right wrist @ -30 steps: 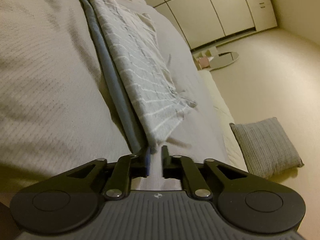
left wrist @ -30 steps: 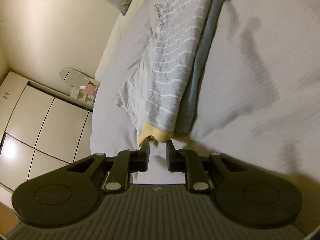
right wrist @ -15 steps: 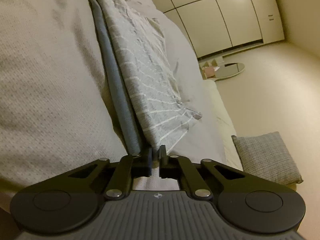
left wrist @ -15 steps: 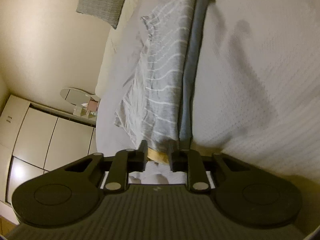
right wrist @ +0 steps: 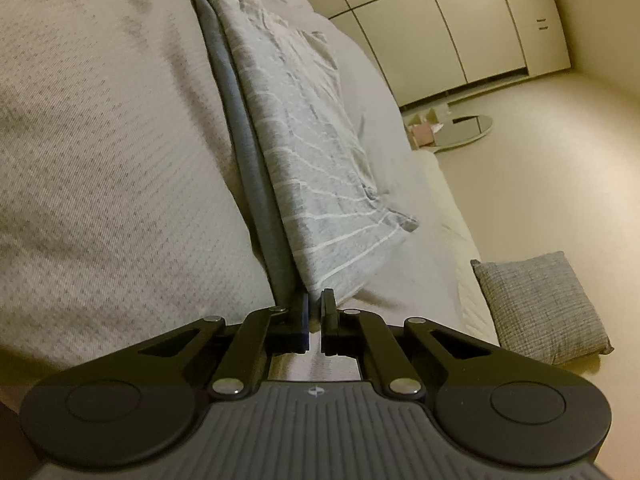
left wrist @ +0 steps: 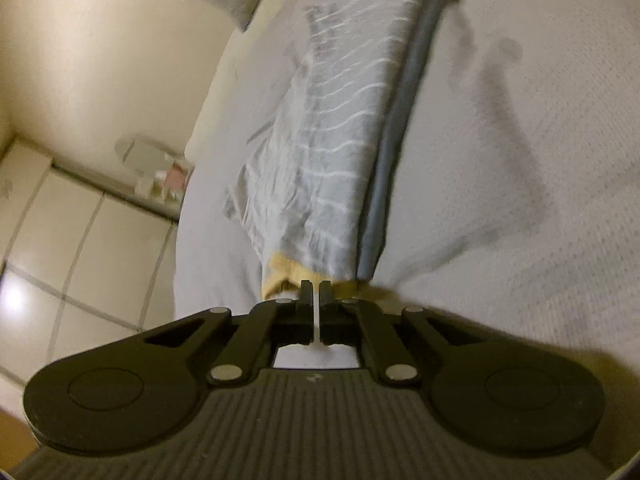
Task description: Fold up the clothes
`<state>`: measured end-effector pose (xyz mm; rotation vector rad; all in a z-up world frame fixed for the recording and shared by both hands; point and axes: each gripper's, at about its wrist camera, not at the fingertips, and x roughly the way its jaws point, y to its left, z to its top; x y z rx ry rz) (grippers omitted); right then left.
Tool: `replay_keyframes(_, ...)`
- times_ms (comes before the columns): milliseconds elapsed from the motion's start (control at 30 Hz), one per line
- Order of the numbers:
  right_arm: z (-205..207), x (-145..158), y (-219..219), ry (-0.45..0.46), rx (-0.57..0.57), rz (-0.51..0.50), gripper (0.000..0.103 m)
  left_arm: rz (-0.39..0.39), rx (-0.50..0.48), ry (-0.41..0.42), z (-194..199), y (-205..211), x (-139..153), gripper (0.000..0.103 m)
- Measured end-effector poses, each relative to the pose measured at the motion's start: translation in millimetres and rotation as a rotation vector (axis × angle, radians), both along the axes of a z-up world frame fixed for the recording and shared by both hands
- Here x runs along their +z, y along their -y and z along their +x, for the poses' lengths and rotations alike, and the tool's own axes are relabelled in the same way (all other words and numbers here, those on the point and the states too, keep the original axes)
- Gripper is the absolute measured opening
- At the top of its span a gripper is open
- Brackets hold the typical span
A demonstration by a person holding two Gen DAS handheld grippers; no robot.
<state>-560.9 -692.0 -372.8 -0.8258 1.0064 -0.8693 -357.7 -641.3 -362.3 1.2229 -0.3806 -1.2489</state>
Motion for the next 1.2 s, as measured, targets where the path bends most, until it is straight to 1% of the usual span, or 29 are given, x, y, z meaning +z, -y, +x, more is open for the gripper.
replay_keyframes(100,-4.7,2.2,-2.4,0.025,-0.044,0.013,0.000,-0.037,0.034,-0.083,3.1,-7.1,13.5,0.005)
replay_keyframes(167,-10.1,8.7,-8.5,0.076,-0.082,0.024,0.000,-0.063,0.041,-0.122,2.9,-6.9,24.4,0.005)
replay_keyframes(200,-11.6,13.8,-11.7,0.110,-0.095,0.028,0.000,-0.075,0.036,-0.129,0.3,-3.4,28.7,0.006)
replay_keyframes(300,-7.2,38.7,-20.8,0.256,-0.099,0.039,0.000,-0.112,0.022,-0.152,-7.5,7.0,41.7,0.009)
replay_keyframes(400,11.4,53.9,-16.5,0.360,-0.082,0.102,0.002,-0.117,0.000,-0.170,-18.2,23.0,46.3,0.015)
replay_keyframes(433,17.8,58.6,-12.9,0.397,-0.081,0.129,0.003,-0.109,-0.007,-0.176,-21.2,29.5,44.7,0.015)
replay_keyframes(500,27.0,63.7,4.1,0.476,-0.106,0.214,0.005,-0.082,-0.003,-0.188,-21.6,41.2,37.9,0.016)
replay_keyframes(567,27.4,64.1,25.5,0.562,-0.171,0.335,0.006,-0.053,0.028,-0.217,-14.2,49.6,30.1,0.016)
replay_keyframes(600,23.7,63.0,33.5,0.592,-0.198,0.377,0.006,-0.041,0.051,-0.244,-8.3,51.5,27.0,0.015)
replay_keyframes(633,19.9,61.3,39.6,0.610,-0.219,0.406,0.006,-0.034,0.073,-0.260,-2.1,51.2,23.6,0.015)
replay_keyframes(767,-2.6,44.6,37.6,0.589,-0.227,0.378,0.005,-0.024,0.119,-0.264,16.5,41.5,12.5,0.015)
replay_keyframes(867,-10.0,44.0,35.2,0.603,-0.244,0.390,0.005,-0.020,0.133,-0.261,19.2,37.6,12.2,0.015)
replay_keyframes(933,-11.9,48.8,32.2,0.622,-0.263,0.403,0.006,-0.021,0.155,-0.280,19.5,35.6,15.5,0.015)
replay_keyframes(1000,-13.6,55.6,25.2,0.669,-0.281,0.429,0.010,-0.029,0.185,-0.324,21.1,29.9,22.8,0.016)
replay_keyframes(1033,-14.0,59.3,21.4,0.691,-0.282,0.443,0.012,-0.042,0.204,-0.359,22.0,24.2,27.5,0.016)
replay_keyframes(1067,-13.9,62.5,15.7,0.712,-0.276,0.455,0.015,-0.059,0.223,-0.413,23.1,17.6,33.9,0.017)
replay_keyframes(1133,-12.6,68.4,5.7,0.754,-0.264,0.487,0.016,-0.091,0.260,-0.522,25.0,4.2,46.3,0.017)
replay_keyframes(1200,-10.9,72.5,0.1,0.807,-0.263,0.546,0.019,-0.107,0.277,-0.631,23.5,-8.5,55.5,0.020)
